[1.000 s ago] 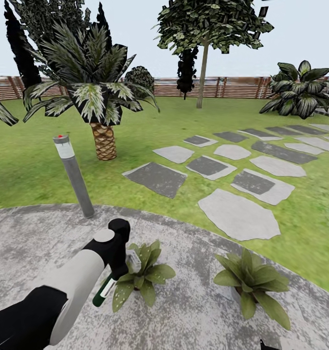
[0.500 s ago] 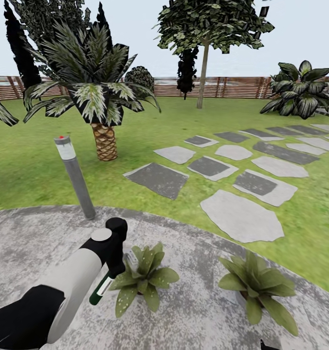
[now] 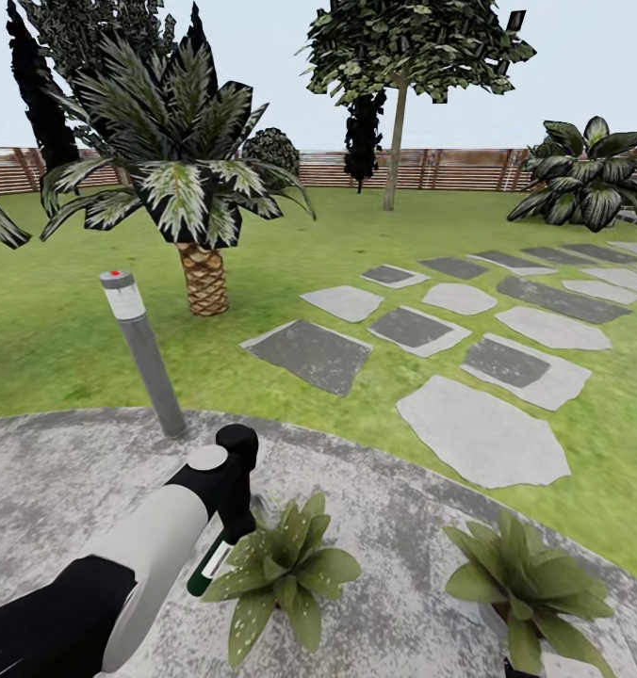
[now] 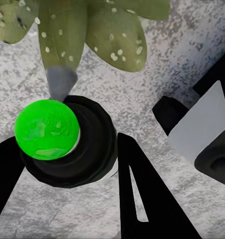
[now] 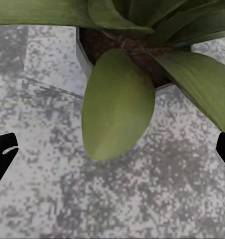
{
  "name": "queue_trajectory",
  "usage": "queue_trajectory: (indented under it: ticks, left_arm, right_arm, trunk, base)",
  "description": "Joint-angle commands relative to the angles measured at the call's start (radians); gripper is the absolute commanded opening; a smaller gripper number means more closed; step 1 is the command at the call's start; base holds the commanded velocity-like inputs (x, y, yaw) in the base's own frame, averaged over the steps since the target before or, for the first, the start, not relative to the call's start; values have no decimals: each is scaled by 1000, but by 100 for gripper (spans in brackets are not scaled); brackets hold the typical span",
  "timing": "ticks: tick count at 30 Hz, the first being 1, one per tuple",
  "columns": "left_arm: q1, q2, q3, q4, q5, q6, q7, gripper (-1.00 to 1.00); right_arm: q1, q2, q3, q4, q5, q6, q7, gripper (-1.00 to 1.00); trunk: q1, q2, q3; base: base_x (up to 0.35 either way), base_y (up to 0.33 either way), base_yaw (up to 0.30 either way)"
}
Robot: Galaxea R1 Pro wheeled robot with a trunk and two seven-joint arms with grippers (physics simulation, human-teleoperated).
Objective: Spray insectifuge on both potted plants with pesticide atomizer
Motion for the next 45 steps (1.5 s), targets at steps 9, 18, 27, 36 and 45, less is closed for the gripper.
queue_trajectory:
  ticks: [9,18,27,36,45]
  left_arm:
    - [8,-33,-4,12,-11,12,-9,-100]
    - [40,5,1,7,-12,8,-9,-100]
    - [41,6,1,-1,-11,8,-9,-100]
    - [41,6,1,-1,-10,10,-9,-100]
    - [40,6,1,-1,-11,11,-9,-100]
  right_arm:
    - [-1,0,-9,1,10,-4,1,100]
    - [-1,0,-8,1,10,-4,1,100]
    - [-1,0,-8,1,10,-4,1,100]
    - [-1,1,-7,1,10,-4,1,100]
    - [-1,7,-7,1,10,-4,0,100]
  trunk:
    - [0,0,-1]
    - [0,0,-1]
    - [0,0,-1]
    - [0,0,-1]
    - [0,0,-1]
  base:
    - [11,-7,-1]
    - [0,0,-215]
    - [-9,-172,-21]
    - [-119,-270,0]
    - [-231,-211,117]
